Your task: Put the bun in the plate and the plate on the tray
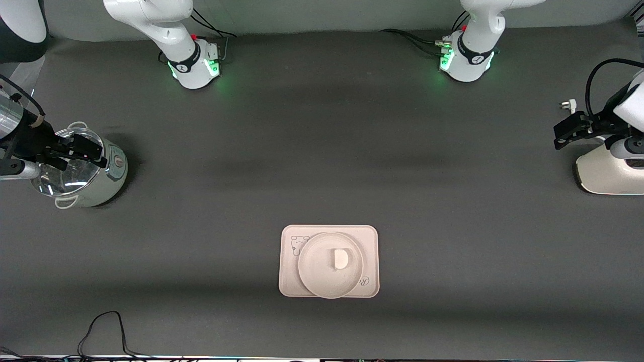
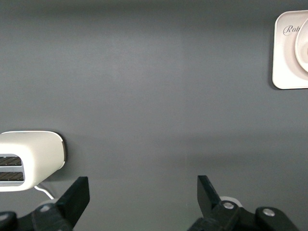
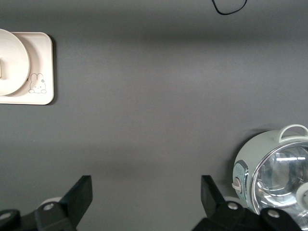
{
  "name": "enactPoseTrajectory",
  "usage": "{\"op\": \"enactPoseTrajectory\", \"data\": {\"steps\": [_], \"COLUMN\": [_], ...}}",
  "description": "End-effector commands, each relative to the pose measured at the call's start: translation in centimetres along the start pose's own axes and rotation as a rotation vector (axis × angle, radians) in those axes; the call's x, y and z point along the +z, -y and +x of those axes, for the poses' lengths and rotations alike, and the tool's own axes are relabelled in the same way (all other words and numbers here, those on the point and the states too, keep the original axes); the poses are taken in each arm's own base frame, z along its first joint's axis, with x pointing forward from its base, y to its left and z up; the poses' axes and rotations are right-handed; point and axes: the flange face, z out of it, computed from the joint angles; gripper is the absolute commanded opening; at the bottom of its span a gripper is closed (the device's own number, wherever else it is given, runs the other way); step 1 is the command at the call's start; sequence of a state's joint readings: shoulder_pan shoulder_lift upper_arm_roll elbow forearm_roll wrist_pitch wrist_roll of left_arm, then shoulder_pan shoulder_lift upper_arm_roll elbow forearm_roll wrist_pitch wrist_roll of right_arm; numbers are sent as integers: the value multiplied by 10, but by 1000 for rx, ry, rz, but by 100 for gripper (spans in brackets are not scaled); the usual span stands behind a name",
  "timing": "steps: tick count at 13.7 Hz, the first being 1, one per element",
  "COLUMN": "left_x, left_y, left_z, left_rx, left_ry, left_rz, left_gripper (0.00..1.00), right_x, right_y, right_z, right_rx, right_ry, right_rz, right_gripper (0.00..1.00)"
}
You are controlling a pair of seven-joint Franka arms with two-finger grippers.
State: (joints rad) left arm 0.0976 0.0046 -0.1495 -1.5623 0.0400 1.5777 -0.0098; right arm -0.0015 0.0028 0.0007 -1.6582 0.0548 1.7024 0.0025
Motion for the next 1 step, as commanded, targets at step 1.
{"op": "enactPoseTrajectory", "data": {"steps": [1], "left_x": [-2], "left_y": [0], "left_z": [-1], "left_rx": [14], "left_ry": [-7], "left_rz": [-13], "left_gripper": [100], "right_x": [-4], "right_y": [3], "right_z": [-4], "right_rx": [-19], "right_ry": [11], "right_rz": [-22], "right_gripper": [100]}}
